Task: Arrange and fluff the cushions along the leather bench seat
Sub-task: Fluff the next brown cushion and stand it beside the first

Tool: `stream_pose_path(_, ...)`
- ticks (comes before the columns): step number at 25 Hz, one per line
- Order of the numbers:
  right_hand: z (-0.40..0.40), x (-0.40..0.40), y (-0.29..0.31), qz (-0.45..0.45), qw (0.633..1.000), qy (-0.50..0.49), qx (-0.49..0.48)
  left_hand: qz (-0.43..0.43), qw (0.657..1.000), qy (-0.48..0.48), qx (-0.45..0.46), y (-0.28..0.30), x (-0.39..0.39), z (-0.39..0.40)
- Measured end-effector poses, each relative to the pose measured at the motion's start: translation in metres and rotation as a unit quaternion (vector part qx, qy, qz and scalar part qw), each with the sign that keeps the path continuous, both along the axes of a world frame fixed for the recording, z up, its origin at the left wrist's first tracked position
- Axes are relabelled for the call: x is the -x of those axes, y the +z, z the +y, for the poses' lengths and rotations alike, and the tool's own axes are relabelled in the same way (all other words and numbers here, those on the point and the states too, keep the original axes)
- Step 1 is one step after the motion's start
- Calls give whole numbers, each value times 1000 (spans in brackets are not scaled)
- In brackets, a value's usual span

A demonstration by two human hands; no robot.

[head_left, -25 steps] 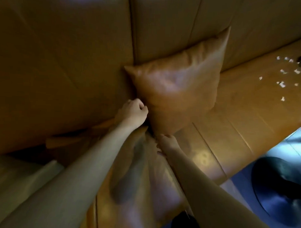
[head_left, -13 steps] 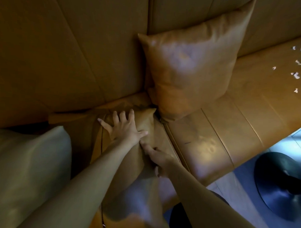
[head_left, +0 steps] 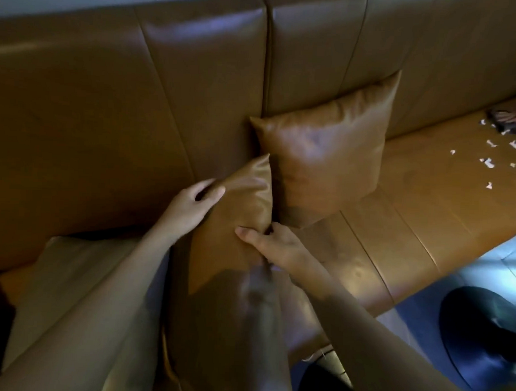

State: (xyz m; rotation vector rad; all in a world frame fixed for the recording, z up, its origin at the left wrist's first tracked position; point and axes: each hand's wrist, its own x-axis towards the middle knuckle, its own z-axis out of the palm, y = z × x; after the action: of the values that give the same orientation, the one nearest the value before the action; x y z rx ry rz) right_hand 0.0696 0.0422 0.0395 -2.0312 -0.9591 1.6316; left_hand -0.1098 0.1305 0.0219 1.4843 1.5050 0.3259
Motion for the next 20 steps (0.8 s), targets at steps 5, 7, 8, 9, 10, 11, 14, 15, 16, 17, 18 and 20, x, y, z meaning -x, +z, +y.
stream_pose_path(5,0,9,-1,-66,998,-18,12,331,941,31,-56,-5,32,-20)
stream_pose_path(7,0,13,1,-23,998,-60,3,414,909,-49,-8,-2,46,-31)
stream_pose_path(8,2,17,5,-11,998,-64,-4,446,891,-83,10,1,48,-34)
stream_pose_path(9,4,21,9,-26,999,-44,-11,471,876,-102,24,3,49,-35)
stream_pose_path(10,6,24,15,-63,998,-12,-24,492,862,-116,40,5,50,-34)
stream_pose_path(11,10,28,25,-109,993,17,-44,512,847,-128,57,6,51,-34)
stream_pose_path(14,27,36,60,-236,965,44,-109,527,836,-128,78,13,65,-34)
stream_pose_path(15,32,36,67,-256,959,32,-113,513,847,-116,70,17,70,-38)
stream_pose_path(16,36,34,71,-260,960,13,-106,499,859,-102,57,24,76,-44)
stream_pose_path(17,38,31,73,-249,965,-7,-86,492,864,-100,35,32,83,-50)
stream_pose_path(18,38,29,73,-225,972,-25,-57,491,864,-115,12,37,91,-54)
stream_pose_path(20,32,27,69,-177,983,-43,0,497,855,-151,7,50,113,-61)
